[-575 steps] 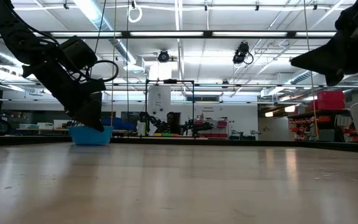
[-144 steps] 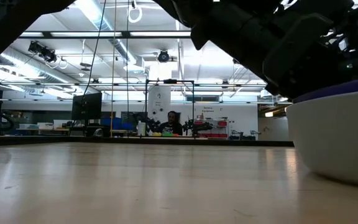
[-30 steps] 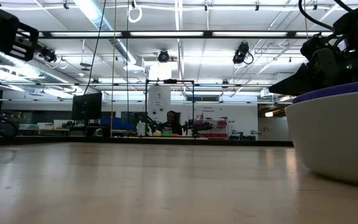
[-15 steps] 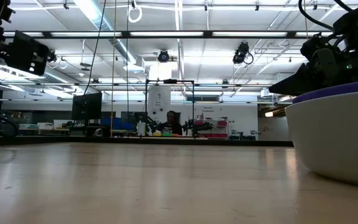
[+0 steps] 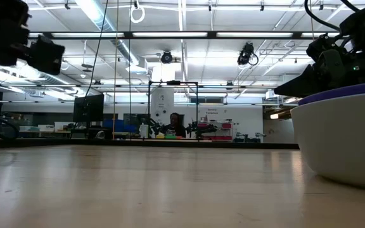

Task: Nest bowls inside each other
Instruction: Return to Home Position

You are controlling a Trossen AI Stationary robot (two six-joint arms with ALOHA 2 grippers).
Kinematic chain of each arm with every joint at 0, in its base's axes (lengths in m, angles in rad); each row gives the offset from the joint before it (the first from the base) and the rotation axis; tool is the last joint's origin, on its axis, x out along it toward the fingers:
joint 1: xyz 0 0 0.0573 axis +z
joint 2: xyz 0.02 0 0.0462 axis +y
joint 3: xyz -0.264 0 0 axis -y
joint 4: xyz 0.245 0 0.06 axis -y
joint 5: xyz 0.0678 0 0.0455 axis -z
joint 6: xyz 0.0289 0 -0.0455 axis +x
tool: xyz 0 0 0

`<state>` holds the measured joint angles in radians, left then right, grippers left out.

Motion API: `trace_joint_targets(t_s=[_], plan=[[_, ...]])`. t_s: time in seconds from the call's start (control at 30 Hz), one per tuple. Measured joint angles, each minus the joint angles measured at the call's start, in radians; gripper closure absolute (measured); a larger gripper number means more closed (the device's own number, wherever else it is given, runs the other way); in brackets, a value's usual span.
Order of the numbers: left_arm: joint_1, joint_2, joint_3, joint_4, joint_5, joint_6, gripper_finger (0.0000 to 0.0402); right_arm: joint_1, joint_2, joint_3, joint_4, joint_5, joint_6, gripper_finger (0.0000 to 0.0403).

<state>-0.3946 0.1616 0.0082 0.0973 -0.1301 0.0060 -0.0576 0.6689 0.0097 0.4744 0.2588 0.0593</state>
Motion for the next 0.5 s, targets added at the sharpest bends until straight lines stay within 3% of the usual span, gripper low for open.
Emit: trace_joint_targets(t_s=[0.23, 0.5], plan=[[0.229, 0.000, 0.000, -0.017, 0.205, -0.020, 0.0138, 0.000, 0.000, 0.000, 0.000, 0.000, 0.000, 0.0384], [0.291, 0.000, 0.000, 0.025, 0.229, -0.016, 0.0138, 0.000, 0.000, 0.000, 0.000, 0.000, 0.000, 0.0384]])
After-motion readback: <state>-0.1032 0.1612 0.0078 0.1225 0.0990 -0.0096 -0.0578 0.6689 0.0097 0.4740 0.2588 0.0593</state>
